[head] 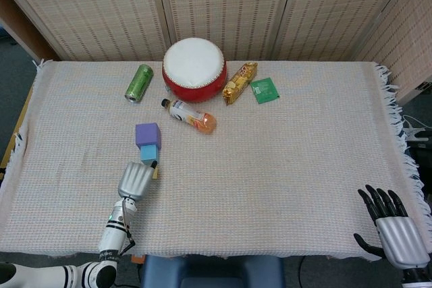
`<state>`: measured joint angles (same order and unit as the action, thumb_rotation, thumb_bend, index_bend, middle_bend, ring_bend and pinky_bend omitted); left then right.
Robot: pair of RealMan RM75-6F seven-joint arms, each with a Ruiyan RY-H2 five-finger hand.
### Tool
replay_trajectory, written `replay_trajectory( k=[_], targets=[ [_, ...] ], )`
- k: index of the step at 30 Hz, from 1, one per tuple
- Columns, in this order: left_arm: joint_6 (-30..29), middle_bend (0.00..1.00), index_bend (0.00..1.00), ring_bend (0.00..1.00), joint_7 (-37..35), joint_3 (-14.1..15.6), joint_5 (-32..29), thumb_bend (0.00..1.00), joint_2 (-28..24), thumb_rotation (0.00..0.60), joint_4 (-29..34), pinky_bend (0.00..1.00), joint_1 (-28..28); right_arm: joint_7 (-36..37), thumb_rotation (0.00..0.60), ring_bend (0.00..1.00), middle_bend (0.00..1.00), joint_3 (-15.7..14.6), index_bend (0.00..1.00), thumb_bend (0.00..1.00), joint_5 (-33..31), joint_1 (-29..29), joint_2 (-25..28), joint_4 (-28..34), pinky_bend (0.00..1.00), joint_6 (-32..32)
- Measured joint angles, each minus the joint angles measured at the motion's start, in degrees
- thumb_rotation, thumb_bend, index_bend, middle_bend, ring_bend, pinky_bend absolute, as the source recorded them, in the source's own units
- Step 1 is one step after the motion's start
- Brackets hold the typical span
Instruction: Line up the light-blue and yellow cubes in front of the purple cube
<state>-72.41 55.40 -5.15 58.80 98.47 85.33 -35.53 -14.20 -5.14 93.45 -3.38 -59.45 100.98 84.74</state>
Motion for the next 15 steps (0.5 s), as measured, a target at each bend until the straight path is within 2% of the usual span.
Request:
replay_trajectory(
  k=[8, 11, 15],
  targets=[
    [-1.4, 1.00, 0.29, 1.00, 0.6, 0.7, 1.7, 0.39, -0.3, 0.600, 1.0, 1.00, 0.5, -0.3, 0.462, 0.00, 0.00, -0.1, 0.00, 0.03, 0.1, -0.1, 0.0, 0.1, 0.00, 0.0],
    [-2.0, 1.00, 0.33, 1.00, 0.1, 1.3, 2.5, 0.39, -0.8, 0.600, 2.1, 1.00, 1.1, -0.1, 0.461, 0.00, 0.00, -0.1, 0.00, 0.03, 0.1, 0.0, 0.0, 0.1, 0.00, 0.0],
    [-2.7, 1.00, 0.37, 1.00, -1.5, 3.8, 4.5, 0.39, -2.2, 0.600, 4.8, 1.00, 2.8, -0.1, 0.462, 0.00, 0.00, -0.2, 0.00, 0.03, 0.3, -0.1, 0.1, 0.1, 0.00, 0.1]
  ],
)
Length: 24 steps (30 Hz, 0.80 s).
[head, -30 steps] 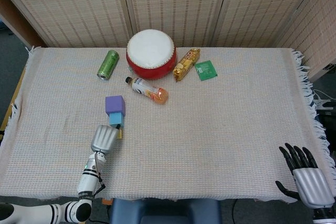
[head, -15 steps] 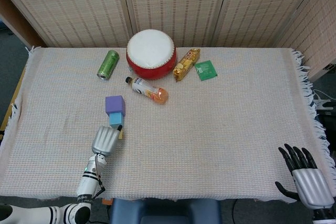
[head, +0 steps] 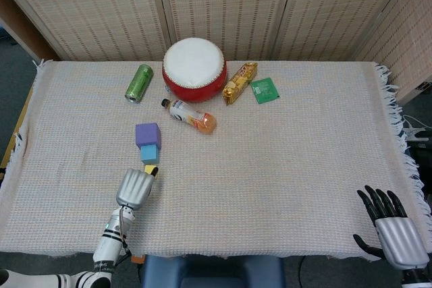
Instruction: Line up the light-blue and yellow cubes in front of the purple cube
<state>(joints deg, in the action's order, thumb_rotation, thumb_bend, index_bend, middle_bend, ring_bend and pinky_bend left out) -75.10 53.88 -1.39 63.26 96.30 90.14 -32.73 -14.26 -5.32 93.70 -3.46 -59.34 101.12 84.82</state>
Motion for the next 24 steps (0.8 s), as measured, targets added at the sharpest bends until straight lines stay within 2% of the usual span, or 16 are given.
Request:
replay_trajectory(
  k=[4, 7, 24],
  targets=[
    [-1.0, 1.00, 0.40, 1.00, -1.2, 2.3, 2.5, 0.39, -1.2, 0.600, 1.3, 1.00, 1.8, -0.1, 0.461, 0.00, 0.00, -0.2, 0.00, 0.03, 0.3, -0.1, 0.0, 0.1, 0.00, 0.0],
    [-1.1, 1.00, 0.40, 1.00, -1.5, 2.9, 3.2, 0.39, -1.5, 0.600, 1.4, 1.00, 2.6, -0.4, 0.461, 0.00, 0.00, -0.3, 0.00, 0.03, 0.5, -0.1, -0.1, 0.1, 0.00, 0.0],
    [3.2, 1.00, 0.26, 1.00, -2.6, 1.2, -0.1, 0.39, -0.6, 0.600, -1.3, 1.00, 3.2, -0.1, 0.462, 0.00, 0.00, -0.2, 0.00, 0.03, 0.5, -0.3, 0.2, 0.2, 0.00, 0.4]
  ],
)
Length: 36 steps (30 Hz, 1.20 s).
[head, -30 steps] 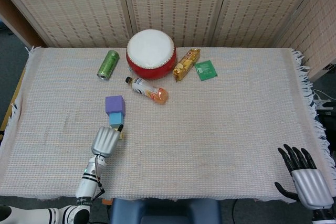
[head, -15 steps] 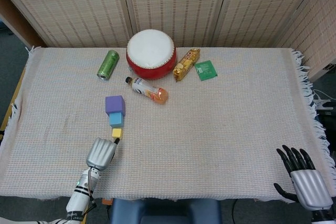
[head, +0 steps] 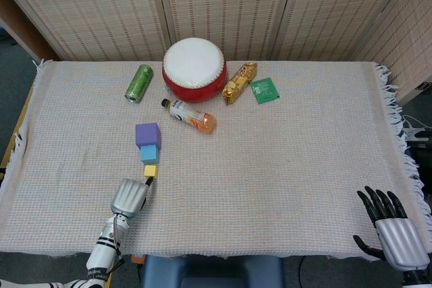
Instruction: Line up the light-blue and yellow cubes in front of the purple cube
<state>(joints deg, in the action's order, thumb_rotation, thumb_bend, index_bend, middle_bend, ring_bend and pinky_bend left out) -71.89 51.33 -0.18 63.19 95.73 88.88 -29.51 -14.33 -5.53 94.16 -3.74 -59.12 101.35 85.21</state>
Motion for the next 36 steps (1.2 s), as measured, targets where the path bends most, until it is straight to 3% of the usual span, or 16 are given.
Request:
replay_trajectory(
  k=[36],
  targets=[
    [2.6, 1.00, 0.24, 1.00, -0.5, -2.7, -2.9, 0.39, 0.4, 0.600, -1.9, 1.00, -1.0, 0.0, 0.463, 0.00, 0.00, 0.3, 0.00, 0.03, -0.6, 0.1, 0.0, 0.1, 0.00, -0.2]
  ],
)
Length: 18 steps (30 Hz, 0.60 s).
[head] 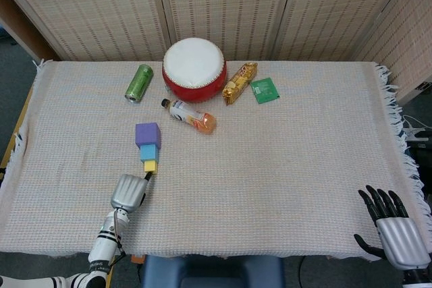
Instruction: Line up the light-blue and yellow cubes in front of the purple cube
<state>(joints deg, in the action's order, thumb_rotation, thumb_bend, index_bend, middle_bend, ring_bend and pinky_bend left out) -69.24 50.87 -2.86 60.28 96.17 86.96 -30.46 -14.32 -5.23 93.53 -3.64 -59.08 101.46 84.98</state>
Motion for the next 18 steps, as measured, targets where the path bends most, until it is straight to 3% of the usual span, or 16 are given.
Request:
replay_trajectory(
  k=[18],
  targets=[
    [-0.5, 1.00, 0.24, 1.00, -0.3, 0.1, 0.2, 0.39, 0.0, 0.600, 0.1, 1.00, -0.1, 0.1, 0.462, 0.00, 0.00, 0.0, 0.00, 0.03, 0.1, -0.1, 0.1, 0.1, 0.00, 0.2]
  ],
)
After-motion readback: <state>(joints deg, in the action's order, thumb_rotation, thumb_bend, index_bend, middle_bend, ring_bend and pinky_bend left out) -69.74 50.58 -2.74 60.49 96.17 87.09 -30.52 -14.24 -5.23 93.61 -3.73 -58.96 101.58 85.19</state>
